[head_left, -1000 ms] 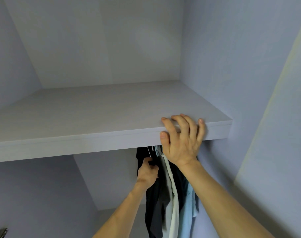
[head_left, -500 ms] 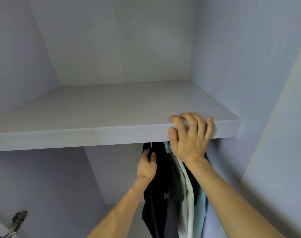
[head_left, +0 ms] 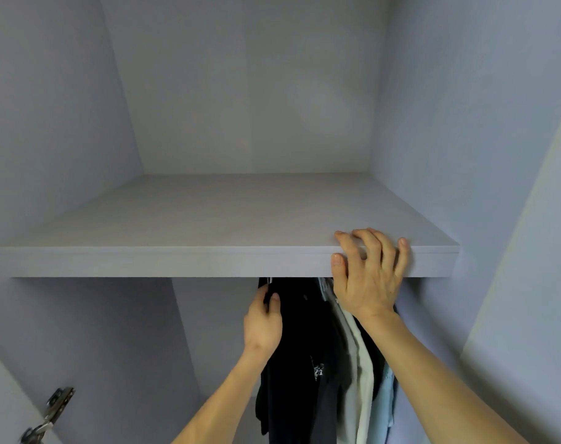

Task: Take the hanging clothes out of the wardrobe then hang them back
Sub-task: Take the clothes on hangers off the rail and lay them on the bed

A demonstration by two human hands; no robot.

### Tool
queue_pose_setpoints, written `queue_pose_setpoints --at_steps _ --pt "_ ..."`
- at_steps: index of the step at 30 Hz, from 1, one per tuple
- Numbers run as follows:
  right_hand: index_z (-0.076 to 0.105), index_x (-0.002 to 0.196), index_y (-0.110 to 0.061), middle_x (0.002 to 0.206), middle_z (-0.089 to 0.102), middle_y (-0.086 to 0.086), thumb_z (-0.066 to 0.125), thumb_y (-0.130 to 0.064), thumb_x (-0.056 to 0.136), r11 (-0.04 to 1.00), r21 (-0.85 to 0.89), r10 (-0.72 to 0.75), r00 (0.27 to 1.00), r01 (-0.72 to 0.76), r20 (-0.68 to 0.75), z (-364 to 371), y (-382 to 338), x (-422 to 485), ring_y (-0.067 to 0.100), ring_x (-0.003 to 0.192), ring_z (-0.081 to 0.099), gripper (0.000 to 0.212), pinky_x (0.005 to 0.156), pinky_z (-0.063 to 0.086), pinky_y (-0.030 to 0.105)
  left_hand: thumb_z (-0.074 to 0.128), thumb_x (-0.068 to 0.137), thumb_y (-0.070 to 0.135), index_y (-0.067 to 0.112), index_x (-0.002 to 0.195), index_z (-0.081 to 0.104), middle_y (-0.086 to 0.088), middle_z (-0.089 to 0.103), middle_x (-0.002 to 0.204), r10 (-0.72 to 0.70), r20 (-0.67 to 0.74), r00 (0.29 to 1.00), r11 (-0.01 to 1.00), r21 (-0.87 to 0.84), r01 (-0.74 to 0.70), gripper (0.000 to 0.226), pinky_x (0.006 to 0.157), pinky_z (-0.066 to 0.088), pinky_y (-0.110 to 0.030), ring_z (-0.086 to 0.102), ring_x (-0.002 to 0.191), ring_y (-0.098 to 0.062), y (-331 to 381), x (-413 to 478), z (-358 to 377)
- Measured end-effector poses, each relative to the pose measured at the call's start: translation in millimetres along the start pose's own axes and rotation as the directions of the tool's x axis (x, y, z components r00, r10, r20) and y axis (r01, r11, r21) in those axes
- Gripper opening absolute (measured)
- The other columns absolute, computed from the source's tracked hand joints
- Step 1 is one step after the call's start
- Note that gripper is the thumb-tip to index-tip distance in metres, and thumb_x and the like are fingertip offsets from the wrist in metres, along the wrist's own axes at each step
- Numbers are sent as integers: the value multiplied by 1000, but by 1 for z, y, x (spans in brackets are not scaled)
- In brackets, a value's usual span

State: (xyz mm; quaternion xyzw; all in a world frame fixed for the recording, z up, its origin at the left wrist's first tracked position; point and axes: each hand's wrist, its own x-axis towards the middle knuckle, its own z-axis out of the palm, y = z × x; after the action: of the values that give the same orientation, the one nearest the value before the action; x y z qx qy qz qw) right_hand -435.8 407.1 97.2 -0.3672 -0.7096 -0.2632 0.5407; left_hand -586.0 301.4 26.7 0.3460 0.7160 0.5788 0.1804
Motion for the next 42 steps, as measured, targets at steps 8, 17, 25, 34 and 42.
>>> queue_pose_setpoints --at_steps 8,17,25,34,42 --pt "42 148 -8 156 29 23 50 -35 98 958 267 88 994 -104 71 -20 -35 -32 38 149 18 57 121 12 59 42 105 34 39 128 53 9 74 93 1 133 991 995 98 -14 26 82 56 -26 70 87 -9 -38 -51 -72" --pt "46 142 -18 153 37 0 48 -56 95 526 544 -231 505 -654 832 -56 -176 -195 14 144 28 60 113 34 36 42 104 40 44 130 51 -1 61 70 -301 55 952 876 411 254 28 74 50 -31 58 66 -16 -125 -198 -184" --pt "69 90 -28 98 68 -19 46 -31 103 382 675 -832 83 -631 549 -141 -298 -282 6 101 60 26 87 40 12 50 95 47 49 126 49 13 60 70 -511 -338 791 653 446 612 31 69 45 -23 56 71 -9 -140 -419 -263" --pt "56 84 -22 79 56 -11 46 -28 104 -98 835 -992 -10 -541 -123 -338 -351 -325 11 75 56 23 69 47 40 52 86 59 41 128 56 16 56 123 -553 -733 396 444 143 884 46 98 47 -32 57 112 -6 -117 -638 -261" --pt "55 82 -20 78 53 -15 42 -36 102 -557 685 -815 151 -469 -559 -480 -381 -326 11 72 50 29 71 39 30 45 99 42 31 106 63 18 66 87 -416 -909 25 542 -226 809 22 82 49 -32 60 85 -4 -74 -738 -206"
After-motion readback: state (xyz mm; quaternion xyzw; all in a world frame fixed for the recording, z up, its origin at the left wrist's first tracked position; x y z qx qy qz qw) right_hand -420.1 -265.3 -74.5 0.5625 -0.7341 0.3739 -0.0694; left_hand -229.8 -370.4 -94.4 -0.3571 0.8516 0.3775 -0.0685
